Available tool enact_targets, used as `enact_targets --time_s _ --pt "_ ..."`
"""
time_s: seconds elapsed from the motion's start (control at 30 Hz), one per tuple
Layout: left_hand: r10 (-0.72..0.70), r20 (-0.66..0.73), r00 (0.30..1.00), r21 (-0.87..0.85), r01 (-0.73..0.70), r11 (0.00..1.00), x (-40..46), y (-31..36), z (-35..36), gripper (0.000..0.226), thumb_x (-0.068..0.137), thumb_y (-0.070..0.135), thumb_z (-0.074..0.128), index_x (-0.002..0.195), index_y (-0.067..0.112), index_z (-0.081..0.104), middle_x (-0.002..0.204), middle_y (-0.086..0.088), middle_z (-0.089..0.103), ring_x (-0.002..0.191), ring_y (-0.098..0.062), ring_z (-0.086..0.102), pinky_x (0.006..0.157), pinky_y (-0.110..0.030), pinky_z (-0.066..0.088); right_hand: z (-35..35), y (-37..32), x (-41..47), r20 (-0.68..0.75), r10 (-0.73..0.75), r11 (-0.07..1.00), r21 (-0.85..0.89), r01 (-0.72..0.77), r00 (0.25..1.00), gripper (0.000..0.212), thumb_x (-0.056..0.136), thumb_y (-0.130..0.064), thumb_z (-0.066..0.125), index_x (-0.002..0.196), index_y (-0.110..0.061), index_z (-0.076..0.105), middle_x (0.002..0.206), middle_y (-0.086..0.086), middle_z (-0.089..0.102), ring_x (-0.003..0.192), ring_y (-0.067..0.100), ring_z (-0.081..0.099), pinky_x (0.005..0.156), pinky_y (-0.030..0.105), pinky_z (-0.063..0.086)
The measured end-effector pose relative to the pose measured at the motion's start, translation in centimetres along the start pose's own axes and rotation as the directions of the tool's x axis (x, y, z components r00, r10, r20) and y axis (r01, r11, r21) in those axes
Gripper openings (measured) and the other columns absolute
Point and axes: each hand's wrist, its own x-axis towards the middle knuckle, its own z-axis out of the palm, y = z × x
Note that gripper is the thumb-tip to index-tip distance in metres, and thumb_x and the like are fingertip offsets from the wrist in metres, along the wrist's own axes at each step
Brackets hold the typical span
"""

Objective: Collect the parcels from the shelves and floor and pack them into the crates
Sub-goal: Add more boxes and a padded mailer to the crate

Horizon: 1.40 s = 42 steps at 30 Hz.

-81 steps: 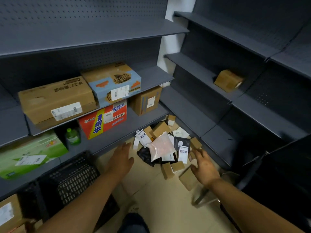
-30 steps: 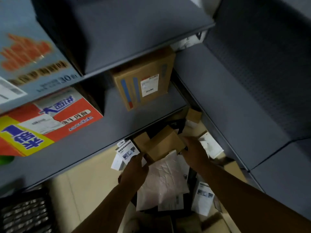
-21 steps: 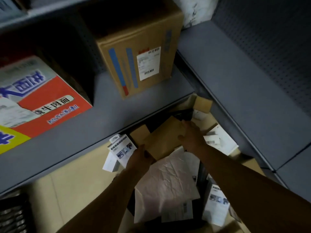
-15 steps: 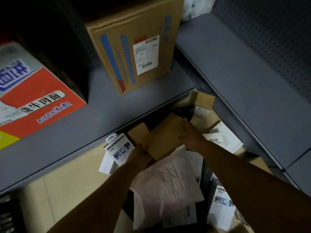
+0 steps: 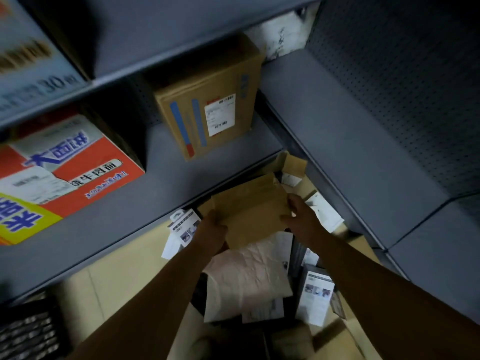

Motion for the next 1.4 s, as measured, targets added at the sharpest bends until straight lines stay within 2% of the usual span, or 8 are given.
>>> enact_targets --time_s 0.13,0.3,0.4,0.53,0.7,0.9,1.23,1.4 --pt "0.032 -0.025 0.999 -0.045 -0.033 0.998 -5.7 4.4 -3.4 0.049 0.089 -0.002 0.044 0.132 0.022 0.041 0.072 0.003 0.047 0.057 -0.009 0.043 0.044 -0.016 0.035 -3.2 -5.2 -5.3 0.001 -0.047 0.999 0.025 0.047 0.999 0.066 0.084 0.002 0.061 0.142 -0.013 0.033 0.137 0.013 0.047 0.124 0.032 0.046 0.102 0.051 0.042" --pt "0.092 -0.073 0.993 -0.055 -0.096 0.994 -13.0 11.0 -8.1 0.010 0.085 0.000 0.046 0.087 -0.001 0.055 0.076 -0.018 0.048 0.067 -0.030 0.050 0.058 -0.033 0.040 -7.4 -12.2 -12.0 -0.012 -0.071 0.997 0.017 0.071 0.997 0.061 0.084 0.004 0.060 0.138 -0.013 0.038 0.132 0.012 0.051 0.117 0.029 0.050 0.101 0.044 0.043" --pt "0.148 -0.137 0.979 -0.072 -0.158 0.985 -17.2 15.0 -10.7 0.027 0.084 0.002 0.048 0.059 0.005 0.039 0.062 -0.008 0.033 0.074 -0.031 0.043 0.058 -0.036 0.033 -10.1 -16.7 -16.3 -0.049 -0.111 0.993 0.028 0.113 0.993 0.058 0.083 0.006 0.060 0.135 -0.012 0.042 0.124 0.008 0.053 0.113 0.023 0.051 0.096 0.036 0.044" --pt "0.162 -0.115 0.980 -0.095 -0.173 0.980 -22.8 20.0 -14.2 0.029 0.096 0.008 0.047 0.068 0.014 0.043 0.067 -0.004 0.042 0.069 -0.019 0.047 0.055 -0.017 0.040 -13.2 -22.9 -22.0 -0.149 -0.170 0.981 0.070 0.182 0.974 0.048 0.084 0.012 0.055 0.130 0.000 0.046 0.124 0.018 0.055 0.117 0.034 0.051 0.102 0.045 0.042" --pt "0.224 -0.111 0.968 -0.147 -0.239 0.960 -30.1 25.1 -18.4 0.012 0.093 0.011 0.047 0.087 0.016 0.055 0.090 -0.013 0.056 0.090 -0.027 0.056 0.076 -0.035 0.044 -16.6 -30.0 -28.8 -0.240 -0.170 0.959 0.183 0.217 0.956 0.030 0.089 0.011 0.049 0.118 0.004 0.055 0.120 0.024 0.059 0.109 0.032 0.057 0.101 0.043 0.044" --pt "0.320 -0.154 0.935 -0.245 -0.349 0.904 -36.9 28.5 -22.6 0.045 0.091 0.009 0.050 0.136 0.012 0.044 0.124 -0.012 0.053 0.107 -0.031 0.056 0.089 -0.039 0.049 -18.4 -35.3 -35.7 -0.238 -0.251 0.933 0.198 0.300 0.938 0.037 0.090 0.014 0.045 0.122 0.000 0.055 0.111 0.013 0.062 0.101 0.025 0.058 0.090 0.031 0.051" --pt "0.458 -0.141 0.878 -0.348 -0.477 0.807 -41.1 30.1 -26.1 0.035 0.087 -0.007 0.047 0.120 0.004 0.053 0.116 -0.014 0.061 0.087 -0.018 0.059 0.069 -0.026 0.048 -19.8 -39.2 -40.4 -0.337 -0.220 0.929 0.213 0.302 0.915 0.011 0.094 -0.010 0.052 0.083 -0.011 0.053 0.080 0.007 0.055 0.083 0.025 0.053 0.084 0.043 0.048" --pt "0.516 -0.171 0.839 -0.322 -0.543 0.776 -42.7 30.9 -27.0 0.036 0.087 -0.003 0.047 0.097 0.030 0.057 0.099 -0.003 0.065 0.082 -0.012 0.060 0.064 -0.024 0.050 -20.0 -40.7 -41.8 -0.348 -0.168 0.918 0.287 0.275 0.922 0.029 0.099 -0.027 0.042 0.123 -0.014 0.051 0.111 0.012 0.056 0.097 0.026 0.056 0.063 0.027 0.048"
